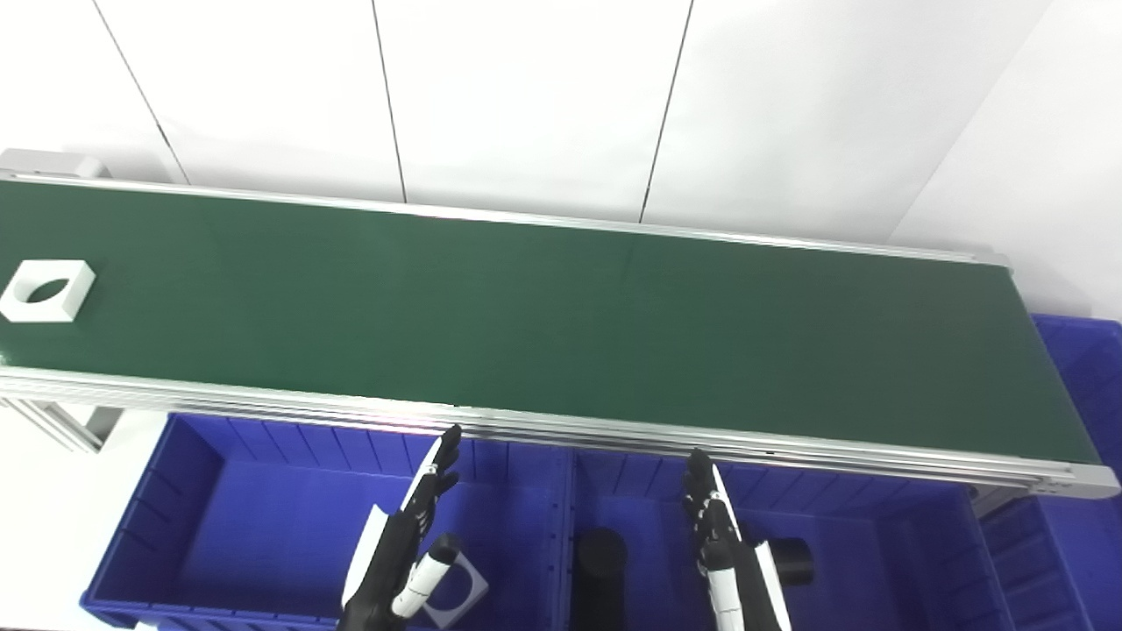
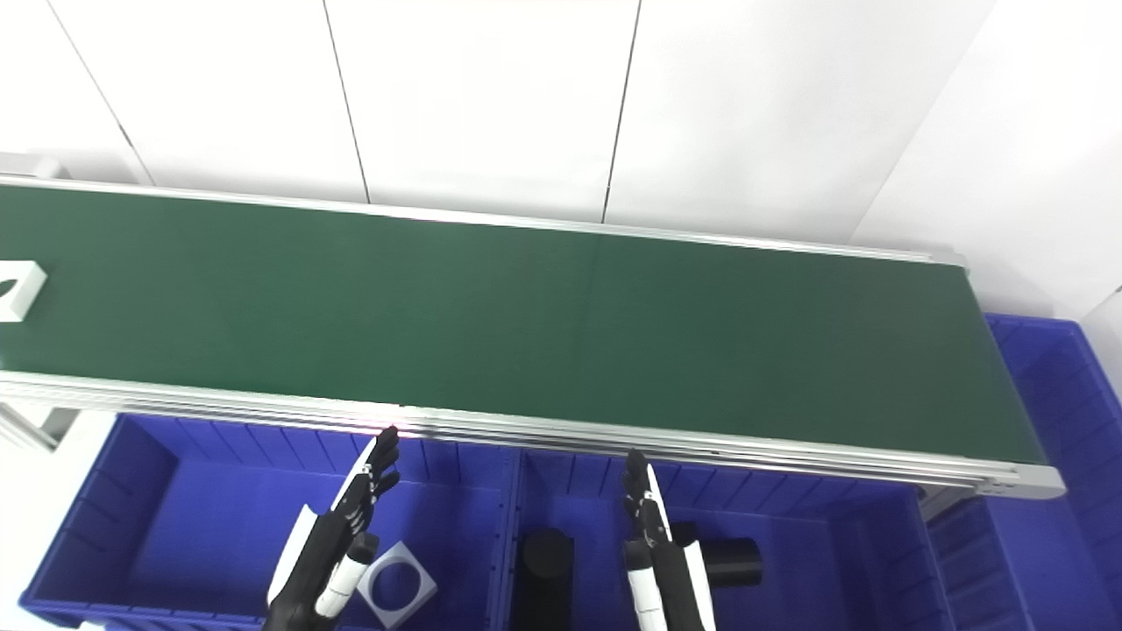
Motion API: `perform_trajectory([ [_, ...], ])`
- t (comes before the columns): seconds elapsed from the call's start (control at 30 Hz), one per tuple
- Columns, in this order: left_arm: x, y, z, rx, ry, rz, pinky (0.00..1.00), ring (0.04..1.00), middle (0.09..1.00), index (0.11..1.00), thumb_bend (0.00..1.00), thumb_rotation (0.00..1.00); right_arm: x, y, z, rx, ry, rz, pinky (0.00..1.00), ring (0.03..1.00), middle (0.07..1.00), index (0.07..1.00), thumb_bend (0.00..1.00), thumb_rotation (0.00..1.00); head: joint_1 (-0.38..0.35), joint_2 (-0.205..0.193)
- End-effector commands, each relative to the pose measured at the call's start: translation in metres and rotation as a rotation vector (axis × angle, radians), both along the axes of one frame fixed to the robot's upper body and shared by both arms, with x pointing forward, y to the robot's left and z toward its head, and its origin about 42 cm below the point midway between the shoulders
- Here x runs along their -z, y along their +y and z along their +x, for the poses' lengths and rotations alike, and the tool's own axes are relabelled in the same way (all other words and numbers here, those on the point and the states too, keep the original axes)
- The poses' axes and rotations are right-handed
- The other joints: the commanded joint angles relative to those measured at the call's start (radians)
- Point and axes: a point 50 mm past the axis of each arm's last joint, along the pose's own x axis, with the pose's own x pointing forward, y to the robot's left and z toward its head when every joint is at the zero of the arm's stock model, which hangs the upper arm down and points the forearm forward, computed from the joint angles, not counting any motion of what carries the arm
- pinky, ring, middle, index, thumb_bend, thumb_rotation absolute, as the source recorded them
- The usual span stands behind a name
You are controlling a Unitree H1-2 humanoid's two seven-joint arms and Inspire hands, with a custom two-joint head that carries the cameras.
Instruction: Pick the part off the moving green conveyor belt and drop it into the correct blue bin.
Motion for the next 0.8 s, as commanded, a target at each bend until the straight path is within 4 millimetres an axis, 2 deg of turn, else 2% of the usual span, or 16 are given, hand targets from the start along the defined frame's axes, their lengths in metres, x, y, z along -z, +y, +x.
perform_trajectory([
  [0.0, -0.009, -0.002, 0.004, 0.005, -0.064, -0.023, 0.94, 0.982, 0.994, 0.971, 0.80, 1.00, -0.011, 0.001, 0.002, 0.004, -0.084, 0.013, 1.00, 1.000, 1.000, 1.000, 0.69, 0.99, 0.019, -0.005],
  [0.07, -0.009, -0.003, 0.004, 0.009, -0.063, -0.029, 0.95, 0.981, 0.994, 0.971, 0.79, 1.00, -0.011, 0.000, 0.002, -0.002, -0.083, 0.011, 1.00, 1.000, 1.000, 1.000, 0.69, 0.99, 0.047, -0.012],
  [0.17, -0.009, -0.004, 0.004, 0.012, -0.062, -0.030, 0.95, 0.981, 0.994, 0.971, 0.79, 1.00, -0.010, -0.001, 0.002, -0.006, -0.083, 0.012, 1.00, 1.000, 1.000, 1.000, 0.69, 1.00, 0.047, -0.012],
  [0.2, -0.008, -0.005, 0.004, 0.015, -0.064, -0.024, 0.95, 0.981, 0.995, 0.972, 0.79, 1.00, -0.010, -0.002, 0.002, -0.007, -0.080, 0.008, 1.00, 1.000, 1.000, 1.000, 0.69, 1.00, 0.121, -0.032],
  [0.33, -0.007, -0.008, 0.004, 0.022, -0.070, -0.009, 0.95, 0.975, 0.975, 0.966, 0.72, 1.00, -0.008, -0.006, 0.003, -0.014, -0.078, 0.003, 1.00, 1.000, 1.000, 1.000, 0.68, 1.00, 0.146, -0.042],
  [0.37, -0.007, -0.009, 0.004, 0.021, -0.070, -0.009, 0.95, 0.972, 0.973, 0.963, 0.71, 1.00, -0.007, -0.007, 0.003, -0.011, -0.074, 0.006, 1.00, 1.000, 1.000, 1.000, 0.69, 1.00, 0.173, -0.055],
  [0.43, -0.006, -0.011, 0.004, 0.014, -0.070, -0.008, 0.92, 0.957, 0.964, 0.949, 0.69, 1.00, -0.005, -0.008, 0.004, -0.006, -0.066, 0.010, 1.00, 1.000, 1.000, 1.000, 0.70, 1.00, 0.180, -0.061],
  [0.77, -0.001, -0.012, 0.006, 0.025, -0.064, 0.008, 0.92, 0.956, 0.963, 0.946, 0.67, 1.00, 0.000, -0.009, 0.005, -0.006, -0.052, -0.005, 1.00, 1.000, 1.000, 1.000, 0.70, 1.00, 0.204, -0.094],
])
